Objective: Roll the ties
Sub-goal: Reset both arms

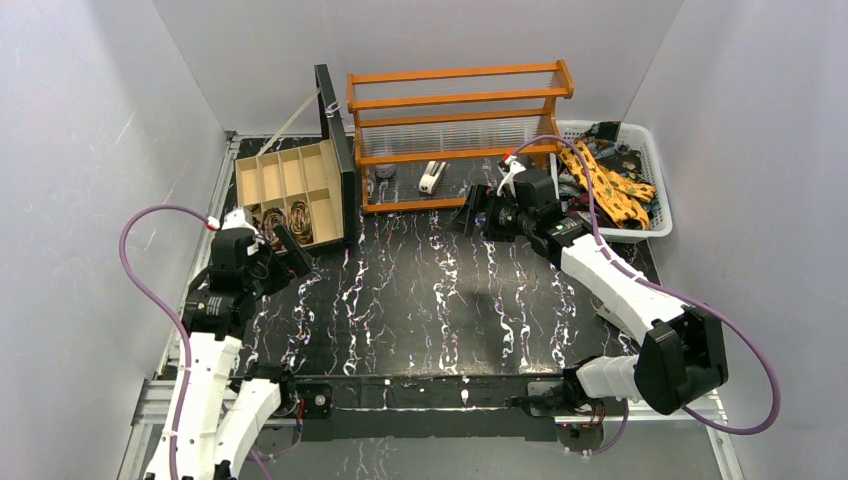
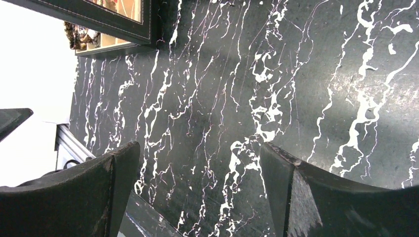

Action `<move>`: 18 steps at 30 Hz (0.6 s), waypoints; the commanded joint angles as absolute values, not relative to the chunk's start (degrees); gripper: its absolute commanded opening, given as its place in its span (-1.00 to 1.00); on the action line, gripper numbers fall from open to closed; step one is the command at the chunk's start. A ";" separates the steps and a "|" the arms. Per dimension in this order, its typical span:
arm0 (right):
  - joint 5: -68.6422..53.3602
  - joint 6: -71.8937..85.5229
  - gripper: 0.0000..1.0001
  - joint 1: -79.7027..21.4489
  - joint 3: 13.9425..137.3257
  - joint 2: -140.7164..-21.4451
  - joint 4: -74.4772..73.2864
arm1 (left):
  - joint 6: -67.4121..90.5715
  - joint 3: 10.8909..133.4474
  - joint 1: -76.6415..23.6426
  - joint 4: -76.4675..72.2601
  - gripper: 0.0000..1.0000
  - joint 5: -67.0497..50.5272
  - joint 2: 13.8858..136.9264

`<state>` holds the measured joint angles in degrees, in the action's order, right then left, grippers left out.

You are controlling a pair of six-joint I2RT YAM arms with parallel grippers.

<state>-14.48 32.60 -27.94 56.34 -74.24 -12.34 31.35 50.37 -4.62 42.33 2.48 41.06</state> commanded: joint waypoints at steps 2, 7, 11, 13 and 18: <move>-11.97 29.52 0.97 -27.72 58.24 -71.50 -10.74 | 32.05 49.40 -4.39 44.71 0.97 1.06 38.43; -3.88 22.80 0.97 -27.69 65.86 -71.11 -17.64 | 28.66 52.93 -4.40 47.24 0.97 4.73 39.89; 7.79 19.18 0.97 -27.74 72.47 -71.87 -23.87 | 25.66 57.85 -4.39 48.04 0.97 6.50 44.53; 14.83 19.08 0.97 -27.69 73.24 -71.79 -25.82 | 24.78 61.29 -4.39 48.69 0.97 7.11 46.90; 15.59 20.97 0.97 -27.69 69.06 -70.03 -24.76 | 24.02 64.19 -4.39 47.63 0.97 8.48 47.97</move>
<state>10.26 20.95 -27.83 71.31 -71.61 -22.61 26.09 61.60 -4.62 46.68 6.02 48.42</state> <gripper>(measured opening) 0.985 0.983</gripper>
